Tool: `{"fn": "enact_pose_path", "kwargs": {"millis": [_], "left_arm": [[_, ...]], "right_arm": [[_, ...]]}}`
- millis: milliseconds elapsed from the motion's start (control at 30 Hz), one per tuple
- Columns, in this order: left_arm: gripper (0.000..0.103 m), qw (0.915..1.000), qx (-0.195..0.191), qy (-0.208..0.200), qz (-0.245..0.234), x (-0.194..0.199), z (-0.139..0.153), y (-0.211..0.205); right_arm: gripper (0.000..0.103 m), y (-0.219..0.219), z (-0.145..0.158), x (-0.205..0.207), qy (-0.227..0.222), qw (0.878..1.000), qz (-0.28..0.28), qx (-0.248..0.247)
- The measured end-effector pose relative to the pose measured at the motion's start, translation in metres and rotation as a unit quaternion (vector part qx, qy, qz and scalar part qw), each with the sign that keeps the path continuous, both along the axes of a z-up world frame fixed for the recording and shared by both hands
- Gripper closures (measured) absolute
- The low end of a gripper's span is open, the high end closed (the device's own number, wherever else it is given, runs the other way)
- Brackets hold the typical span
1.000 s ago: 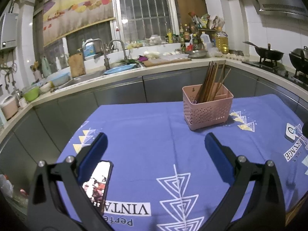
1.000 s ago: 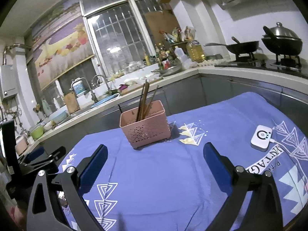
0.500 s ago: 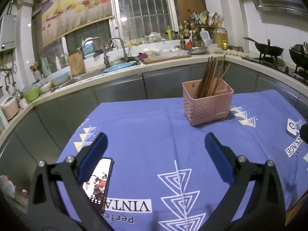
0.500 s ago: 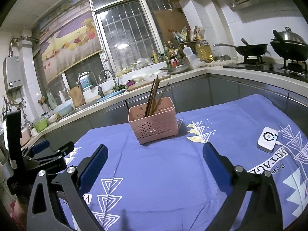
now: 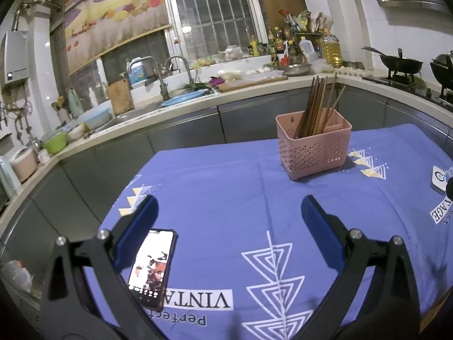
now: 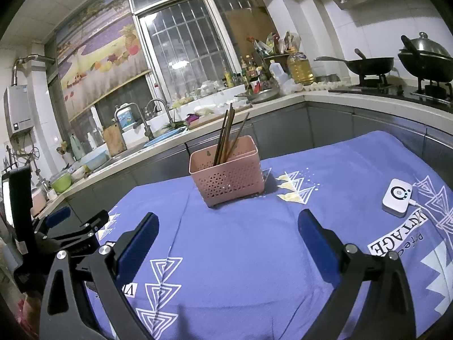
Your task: Organize utensils
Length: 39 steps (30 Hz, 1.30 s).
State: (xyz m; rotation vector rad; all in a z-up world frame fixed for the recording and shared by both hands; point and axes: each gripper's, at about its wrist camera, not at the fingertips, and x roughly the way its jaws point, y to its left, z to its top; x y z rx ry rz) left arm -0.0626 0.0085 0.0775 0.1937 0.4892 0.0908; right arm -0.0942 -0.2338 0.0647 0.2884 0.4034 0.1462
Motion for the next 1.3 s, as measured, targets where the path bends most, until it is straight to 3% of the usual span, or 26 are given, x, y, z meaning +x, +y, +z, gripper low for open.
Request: {"fn": "enact_pose_path", "kwargs": {"millis": [1300], "left_arm": [[0.006,0.9999,-0.012,-0.006,-0.002,-0.004,-0.001,0.004]], "right_arm": [[0.006,0.021,-0.005,-0.013,0.004,1.0,0.006,0.006]]}}
